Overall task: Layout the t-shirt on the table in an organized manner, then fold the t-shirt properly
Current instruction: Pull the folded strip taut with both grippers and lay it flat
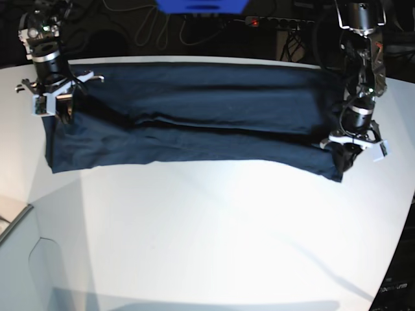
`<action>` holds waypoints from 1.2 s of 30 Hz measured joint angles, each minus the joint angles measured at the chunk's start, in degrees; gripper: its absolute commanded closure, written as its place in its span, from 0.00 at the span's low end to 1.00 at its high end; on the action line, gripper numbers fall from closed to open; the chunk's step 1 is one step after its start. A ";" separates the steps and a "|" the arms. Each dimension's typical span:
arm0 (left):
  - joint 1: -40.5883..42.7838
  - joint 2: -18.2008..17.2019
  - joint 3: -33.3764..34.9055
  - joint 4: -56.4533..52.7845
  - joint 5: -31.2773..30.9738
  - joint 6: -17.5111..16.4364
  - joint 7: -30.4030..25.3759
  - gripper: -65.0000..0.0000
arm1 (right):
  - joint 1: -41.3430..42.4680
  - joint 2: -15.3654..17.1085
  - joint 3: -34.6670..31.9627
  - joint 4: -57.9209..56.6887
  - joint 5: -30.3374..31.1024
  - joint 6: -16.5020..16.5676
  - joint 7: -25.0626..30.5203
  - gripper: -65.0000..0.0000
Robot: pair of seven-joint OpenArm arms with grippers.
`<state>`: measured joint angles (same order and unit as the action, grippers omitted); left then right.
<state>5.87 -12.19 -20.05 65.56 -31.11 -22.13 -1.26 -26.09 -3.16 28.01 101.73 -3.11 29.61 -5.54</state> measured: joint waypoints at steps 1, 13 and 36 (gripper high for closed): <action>0.55 0.02 0.00 0.00 0.04 -0.63 0.02 1.00 | -0.07 -0.02 0.00 -0.15 0.00 0.00 -0.11 1.00; 4.11 -0.15 -1.27 -0.22 0.22 -1.68 0.20 1.00 | -0.61 -0.02 0.04 -0.11 0.00 0.00 -0.20 1.00; 2.23 -0.22 -3.96 -3.21 0.81 -1.70 0.52 1.00 | -5.25 -1.44 4.76 1.05 0.02 4.07 0.28 1.00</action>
<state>8.10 -12.40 -24.01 62.35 -30.30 -23.83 -0.73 -31.33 -4.60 32.77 102.78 -3.09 33.67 -5.26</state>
